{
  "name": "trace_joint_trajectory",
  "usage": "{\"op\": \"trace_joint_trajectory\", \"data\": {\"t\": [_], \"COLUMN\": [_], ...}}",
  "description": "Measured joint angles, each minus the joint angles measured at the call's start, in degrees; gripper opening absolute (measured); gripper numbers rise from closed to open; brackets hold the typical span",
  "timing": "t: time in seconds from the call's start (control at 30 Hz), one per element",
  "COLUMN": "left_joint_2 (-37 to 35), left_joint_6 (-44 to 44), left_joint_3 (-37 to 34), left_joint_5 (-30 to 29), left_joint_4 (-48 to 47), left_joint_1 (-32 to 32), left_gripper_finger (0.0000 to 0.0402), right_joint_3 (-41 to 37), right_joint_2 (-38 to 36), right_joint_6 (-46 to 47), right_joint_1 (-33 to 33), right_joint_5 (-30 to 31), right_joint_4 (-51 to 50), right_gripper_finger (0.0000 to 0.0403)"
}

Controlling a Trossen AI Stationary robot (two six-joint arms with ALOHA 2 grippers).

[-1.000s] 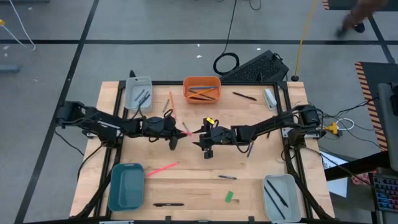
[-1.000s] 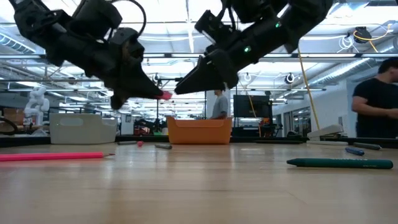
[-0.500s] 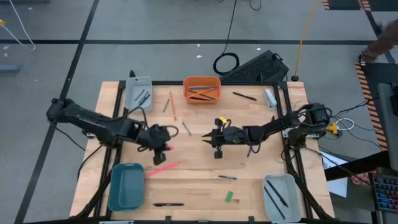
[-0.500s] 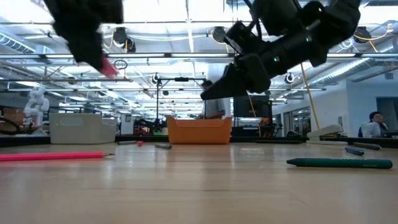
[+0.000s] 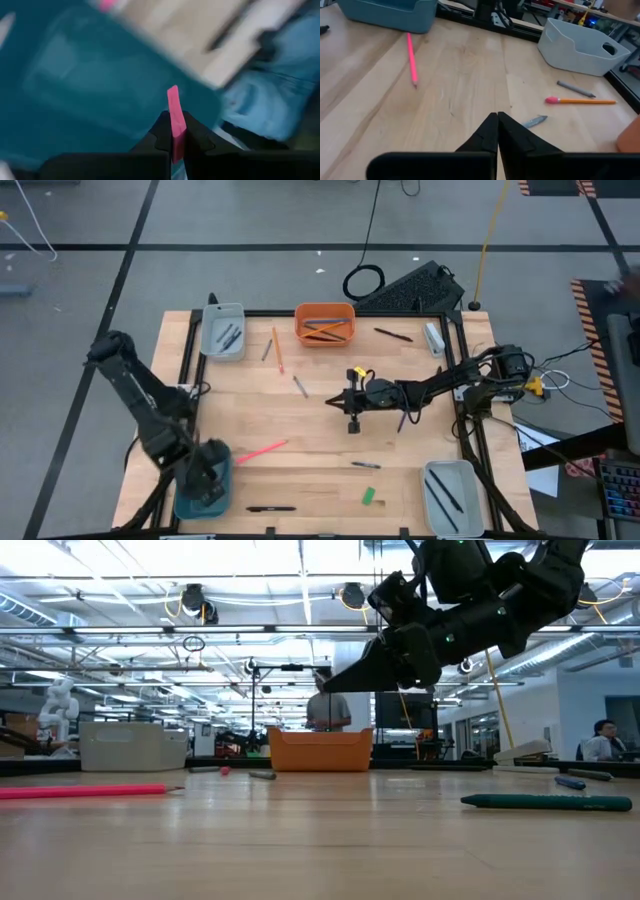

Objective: Sort crayons/erasers/pens/pencils in bins
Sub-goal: Put the pink eraser into the blue bin

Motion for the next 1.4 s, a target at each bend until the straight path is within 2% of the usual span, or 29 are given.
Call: {"op": "trace_joint_trajectory", "data": {"t": [0.13,0.27,0.43,0.57,0.67,0.87,1.03,1.27,1.4], "left_joint_2": [3.76,6.59,8.74,8.78,8.78,8.78,8.76,7.52,5.52], "left_joint_6": [-9.59,-12.2,-9.87,-7.6,-7.12,-3.06,-0.07,2.38,4.13], "left_joint_3": [-0.29,-2.61,-6.02,-9.53,-11.99,-13.44,-13.18,-13.16,-13.1], "left_joint_5": [-0.45,-0.81,-0.52,0.86,3.56,6.33,9.22,13.3,13.76], "left_joint_4": [-1.62,0.04,2.41,9.64,13.05,12.03,12.1,11.97,10.12], "left_joint_1": [-5.83,-7.58,-7.35,-7.13,-7.13,-7.13,-7.13,-7.13,-7.13], "left_gripper_finger": [0.0015,0.0015,0.0015,0.0017,0.0038,0.01,0.0135,0.0148,0.0149], "right_joint_3": [0.0,0.0,0.0,0.0,0.0,0.0,0.0,0.0,-0.02], "right_joint_2": [0.0,0.0,0.0,0.0,0.0,0.04,0.04,0.04,0.04], "right_joint_6": [-0.08,-0.39,-0.55,-1.05,-0.94,1.23,3.09,6.36,6.52], "right_joint_1": [0.0,0.0,0.0,0.0,0.0,0.46,0.48,0.48,1.11], "right_joint_5": [0.02,0.02,0.02,0.02,0.02,0.11,0.17,0.2,0.68], "right_joint_4": [-0.34,-0.34,-0.34,-0.34,-0.63,-0.82,-1.26,-2.55,-3.09], "right_gripper_finger": [0.0003,0.0002,0.0001,0.0001,0.0001,0.0,0.0,0.0,0.0]}}
